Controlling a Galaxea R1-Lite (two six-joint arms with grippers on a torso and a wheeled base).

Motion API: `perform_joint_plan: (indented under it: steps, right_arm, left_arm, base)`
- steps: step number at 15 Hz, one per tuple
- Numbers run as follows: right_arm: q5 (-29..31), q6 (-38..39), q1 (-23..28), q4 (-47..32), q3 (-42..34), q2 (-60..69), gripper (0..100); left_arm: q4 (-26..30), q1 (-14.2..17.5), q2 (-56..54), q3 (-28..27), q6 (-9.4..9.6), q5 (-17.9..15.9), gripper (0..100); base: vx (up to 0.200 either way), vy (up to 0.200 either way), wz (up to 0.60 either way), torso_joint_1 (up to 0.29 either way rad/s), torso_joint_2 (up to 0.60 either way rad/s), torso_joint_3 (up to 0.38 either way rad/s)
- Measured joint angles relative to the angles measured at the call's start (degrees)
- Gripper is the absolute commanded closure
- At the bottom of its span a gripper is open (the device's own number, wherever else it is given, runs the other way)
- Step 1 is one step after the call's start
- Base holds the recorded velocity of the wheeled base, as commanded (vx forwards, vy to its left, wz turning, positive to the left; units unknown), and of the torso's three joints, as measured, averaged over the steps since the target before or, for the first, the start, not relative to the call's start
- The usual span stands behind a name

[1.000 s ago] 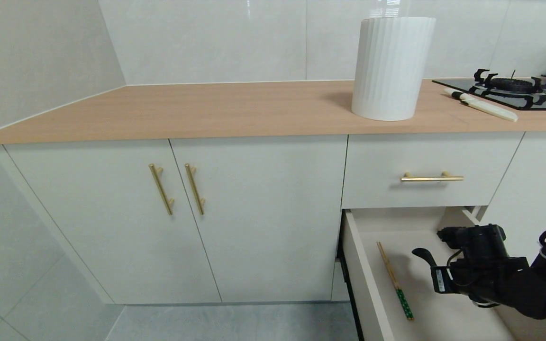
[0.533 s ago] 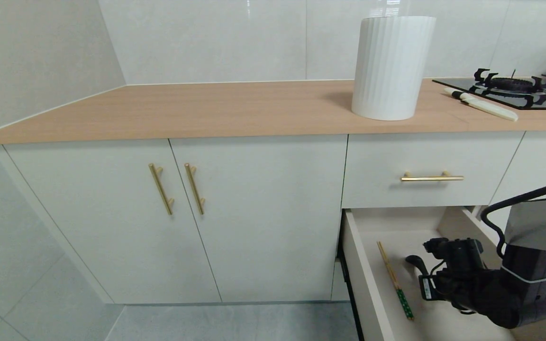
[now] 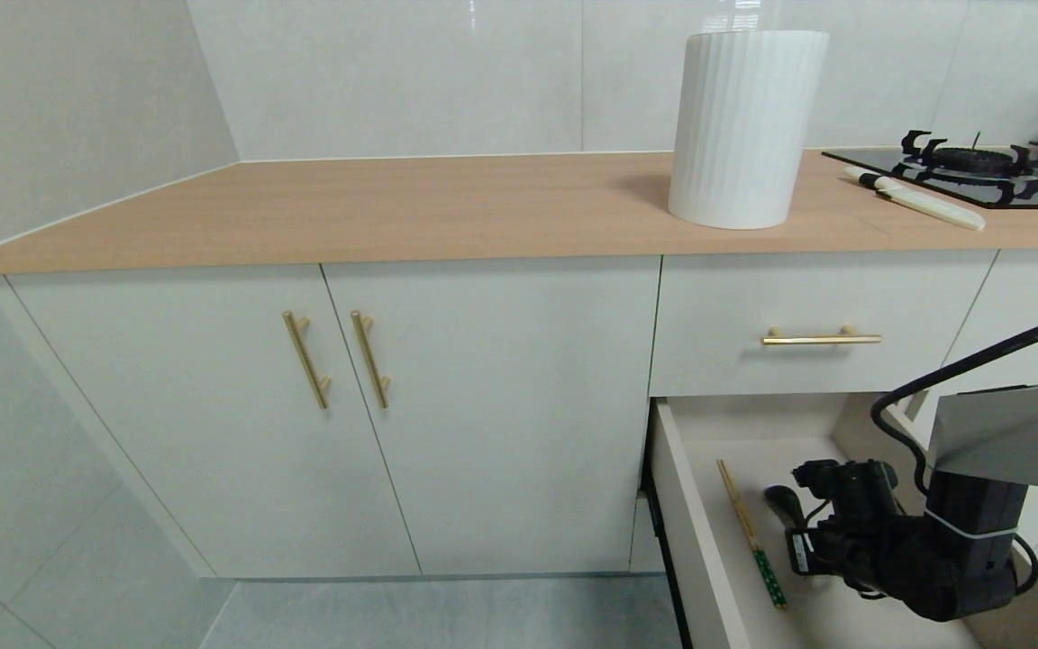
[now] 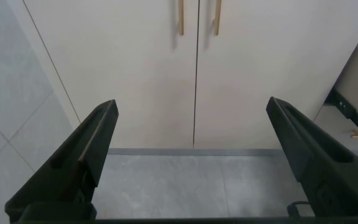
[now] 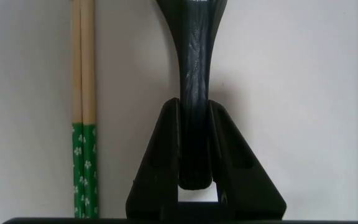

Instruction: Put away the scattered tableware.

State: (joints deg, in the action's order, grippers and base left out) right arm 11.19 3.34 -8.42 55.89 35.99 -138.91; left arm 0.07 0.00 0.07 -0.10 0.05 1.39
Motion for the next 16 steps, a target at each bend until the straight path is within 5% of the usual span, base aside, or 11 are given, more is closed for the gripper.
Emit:
perform_joint_plan:
  steps: [6,11,14,16]
  right_arm:
    - [0.05,0.27,0.02,0.10,-0.90,2.63,0]
    - [0.29,0.13,0.16,-3.18,-6.33,17.58,0]
    - [0.41,0.07,0.20,-19.31,-7.44,32.62,0]
    - [-1.69,0.07,0.30,-41.47,-5.06,42.83,0]
  left_arm:
    - [0.00,0.00,0.00,0.00,0.00,0.00,0]
    - [0.00,0.00,0.00,0.00,0.00,0.00,0]
    - [0.00,0.00,0.00,0.00,-0.02,0.00,0]
    - [0.00,0.00,0.00,0.00,-0.02,0.00,0]
  base:
    - [0.000,0.000,0.00,0.000,0.00,0.000]
    - [0.000,0.000,0.00,0.000,0.00,0.000]
    - [0.000,0.000,0.00,0.000,0.00,0.000]
    - [0.000,0.000,0.00,0.000,0.00,0.000]
